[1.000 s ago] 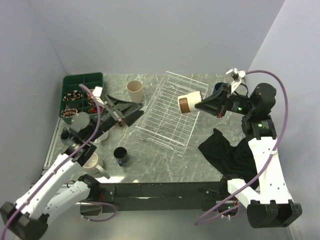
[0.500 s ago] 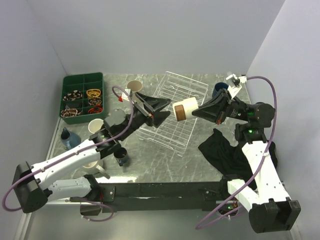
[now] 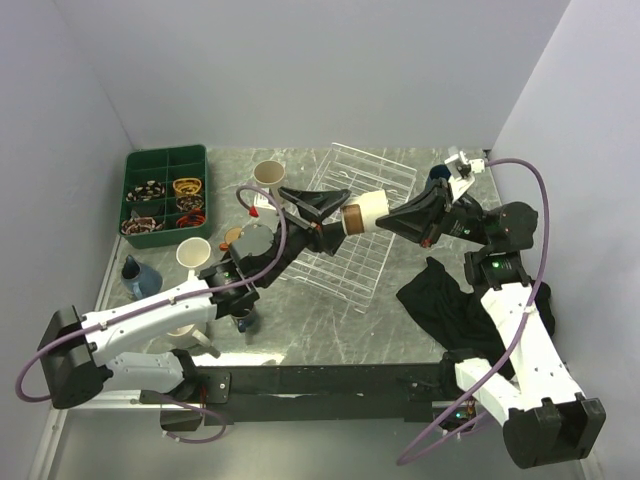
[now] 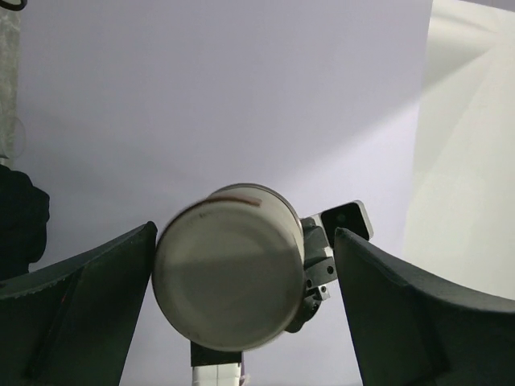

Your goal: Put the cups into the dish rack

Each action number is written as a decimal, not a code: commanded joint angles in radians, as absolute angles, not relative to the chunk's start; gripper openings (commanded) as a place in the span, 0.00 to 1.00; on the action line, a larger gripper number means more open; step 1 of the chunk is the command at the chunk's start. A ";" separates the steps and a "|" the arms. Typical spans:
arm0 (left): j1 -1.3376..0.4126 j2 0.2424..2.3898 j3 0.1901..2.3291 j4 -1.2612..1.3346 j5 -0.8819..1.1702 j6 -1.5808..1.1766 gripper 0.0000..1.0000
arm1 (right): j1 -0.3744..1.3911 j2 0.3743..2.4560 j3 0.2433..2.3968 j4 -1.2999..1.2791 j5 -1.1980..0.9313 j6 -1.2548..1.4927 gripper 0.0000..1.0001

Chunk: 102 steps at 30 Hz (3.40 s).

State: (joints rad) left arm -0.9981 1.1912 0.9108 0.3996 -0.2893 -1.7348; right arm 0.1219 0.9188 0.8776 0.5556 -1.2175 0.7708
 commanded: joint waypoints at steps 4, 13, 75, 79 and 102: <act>-1.034 1.206 0.962 0.428 -0.422 -1.818 0.97 | 0.144 0.907 0.931 0.362 -1.083 0.508 0.00; -1.052 1.278 1.060 0.334 -0.492 -1.867 0.98 | 0.176 0.907 0.997 0.157 -0.962 0.318 0.00; -0.715 2.072 1.990 -0.172 -0.336 -0.107 0.09 | -0.291 0.716 0.710 -0.354 -1.127 -0.324 1.00; -0.707 2.186 2.098 -0.150 -0.345 -0.069 0.10 | -0.295 0.736 0.721 -0.370 -1.131 -0.337 1.00; -0.672 2.414 2.177 0.058 -0.370 -0.046 0.37 | -0.322 0.758 0.739 -0.414 -1.167 -0.370 1.00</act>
